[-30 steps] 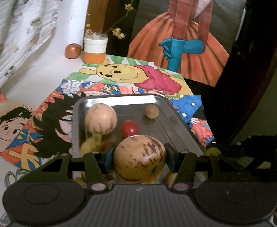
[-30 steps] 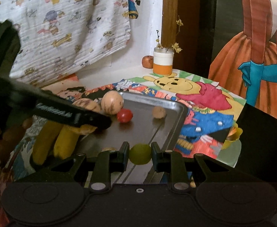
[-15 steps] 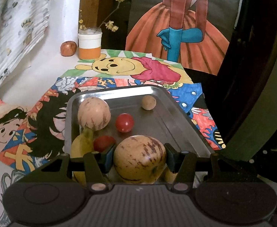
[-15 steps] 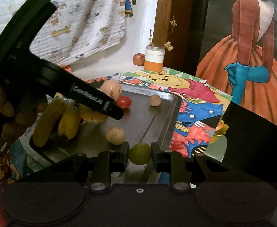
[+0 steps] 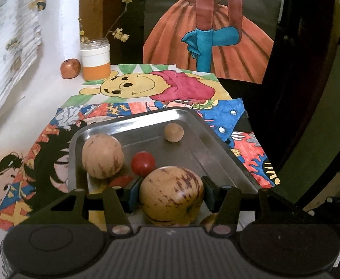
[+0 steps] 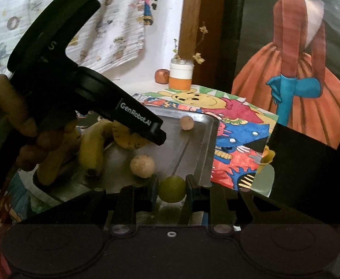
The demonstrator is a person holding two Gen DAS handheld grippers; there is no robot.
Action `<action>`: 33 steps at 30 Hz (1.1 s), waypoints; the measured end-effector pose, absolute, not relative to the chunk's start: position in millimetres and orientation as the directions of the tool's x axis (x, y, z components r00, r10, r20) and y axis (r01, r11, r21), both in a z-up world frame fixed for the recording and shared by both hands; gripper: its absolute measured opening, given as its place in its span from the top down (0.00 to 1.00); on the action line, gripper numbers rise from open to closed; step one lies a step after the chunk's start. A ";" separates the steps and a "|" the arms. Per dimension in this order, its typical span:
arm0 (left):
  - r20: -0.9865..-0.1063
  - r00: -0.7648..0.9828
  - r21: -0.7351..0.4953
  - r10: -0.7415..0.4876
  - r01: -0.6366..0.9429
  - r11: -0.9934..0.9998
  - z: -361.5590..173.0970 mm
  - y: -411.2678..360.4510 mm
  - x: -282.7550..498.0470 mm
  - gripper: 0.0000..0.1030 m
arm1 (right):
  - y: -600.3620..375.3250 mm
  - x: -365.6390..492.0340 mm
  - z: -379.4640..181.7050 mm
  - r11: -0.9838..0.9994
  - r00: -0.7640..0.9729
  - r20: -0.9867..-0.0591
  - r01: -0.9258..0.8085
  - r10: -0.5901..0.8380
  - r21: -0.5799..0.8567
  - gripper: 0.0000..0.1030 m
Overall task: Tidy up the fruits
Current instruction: 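Lower the melon onto tray and open left gripper while right gripper releases the grape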
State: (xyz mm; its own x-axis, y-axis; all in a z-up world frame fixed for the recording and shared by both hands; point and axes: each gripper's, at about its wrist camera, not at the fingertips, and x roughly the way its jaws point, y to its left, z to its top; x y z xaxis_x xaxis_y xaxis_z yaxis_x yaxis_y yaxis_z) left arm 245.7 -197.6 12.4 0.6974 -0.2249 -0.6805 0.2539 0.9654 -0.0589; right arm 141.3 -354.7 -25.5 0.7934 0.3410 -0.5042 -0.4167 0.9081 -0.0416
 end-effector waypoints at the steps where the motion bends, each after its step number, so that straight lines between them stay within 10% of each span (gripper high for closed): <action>1: -0.681 0.696 -0.058 -0.226 0.257 0.965 12.4 -197.9 247.5 0.43 | -354.6 141.0 -25.6 0.909 0.795 -0.502 -0.414 0.341 -0.038 0.74; 33: -0.738 0.627 -0.089 -0.248 0.274 0.957 1.1 -200.7 267.7 0.42 | -345.7 139.5 -30.3 0.919 0.810 -0.497 -0.390 0.312 -0.057 0.67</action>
State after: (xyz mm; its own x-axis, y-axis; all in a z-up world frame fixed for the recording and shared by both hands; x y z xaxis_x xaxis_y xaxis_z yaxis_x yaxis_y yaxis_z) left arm 267.7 -200.7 1.1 0.6270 -0.2485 -0.7383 0.2743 0.9575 -0.0893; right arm 139.5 -345.7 -30.3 0.8095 0.3121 -0.4972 -0.3895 0.9192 -0.0571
